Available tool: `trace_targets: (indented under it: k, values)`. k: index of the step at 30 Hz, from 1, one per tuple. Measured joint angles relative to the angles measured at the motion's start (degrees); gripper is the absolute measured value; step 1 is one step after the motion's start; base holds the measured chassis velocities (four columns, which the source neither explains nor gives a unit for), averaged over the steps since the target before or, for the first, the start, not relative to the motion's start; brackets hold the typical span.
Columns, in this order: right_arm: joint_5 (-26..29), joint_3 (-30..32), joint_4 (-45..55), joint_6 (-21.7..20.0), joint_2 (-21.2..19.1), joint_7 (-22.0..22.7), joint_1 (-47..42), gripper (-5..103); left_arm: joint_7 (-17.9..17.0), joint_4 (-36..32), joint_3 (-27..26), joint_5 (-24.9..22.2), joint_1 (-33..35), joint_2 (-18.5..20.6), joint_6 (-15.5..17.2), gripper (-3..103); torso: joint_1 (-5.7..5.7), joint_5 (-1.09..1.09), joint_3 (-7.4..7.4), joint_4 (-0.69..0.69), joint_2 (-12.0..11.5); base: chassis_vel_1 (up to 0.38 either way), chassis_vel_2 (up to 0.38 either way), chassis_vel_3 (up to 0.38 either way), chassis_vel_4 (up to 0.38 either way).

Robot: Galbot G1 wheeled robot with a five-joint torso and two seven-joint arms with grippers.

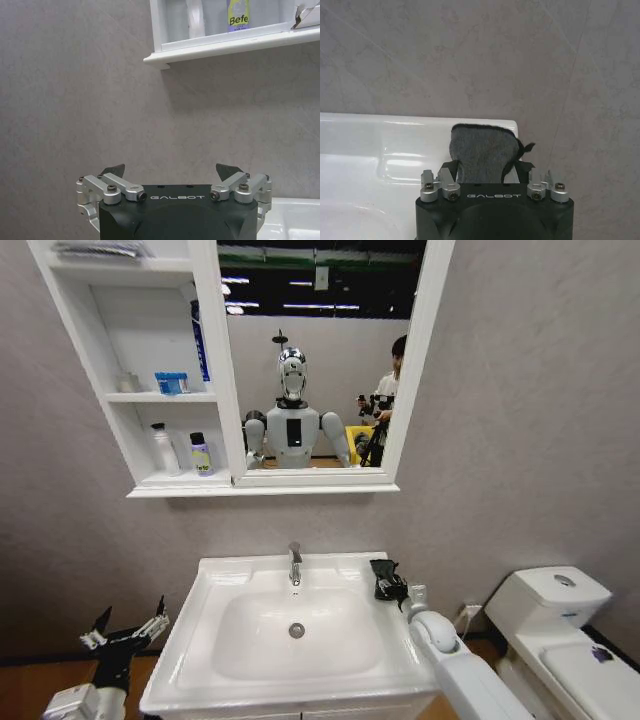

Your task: Move facial cleanser and shampoo from washbasin to cabinet, then wipe washbasin with towel.

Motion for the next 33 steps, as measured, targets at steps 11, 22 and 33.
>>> trace_targets:
  k: [11, 22, 33]
  values:
    - [0.1, -0.8, 2.4, 0.3, 0.2, -0.1, 0.1, 99, 0.0, 0.0, 0.0, 0.0, 0.0, 0.0, 0.0, 100, 0.01, 0.00, 0.00, 0.02, 0.0, 0.000, 0.000, 0.000, 0.000]
    - [-10.0, 8.7, 23.6, 1.6, -1.4, 0.9, -14.8, 100, 0.0, 0.0, 0.0, 0.0, 0.0, 0.0, 0.0, 100, 0.01, 0.00, -0.01, 0.00, 0.0, 0.000, 0.000, 0.000, 0.000]
    - [-21.5, 12.6, 45.3, 2.5, 7.6, 6.4, -33.0, 100, 0.0, 0.0, 0.0, 0.0, 0.0, 0.0, 0.0, 100, 0.00, -0.01, -0.01, 0.00, 0.0, 0.000, 0.000, 0.000, 0.000]
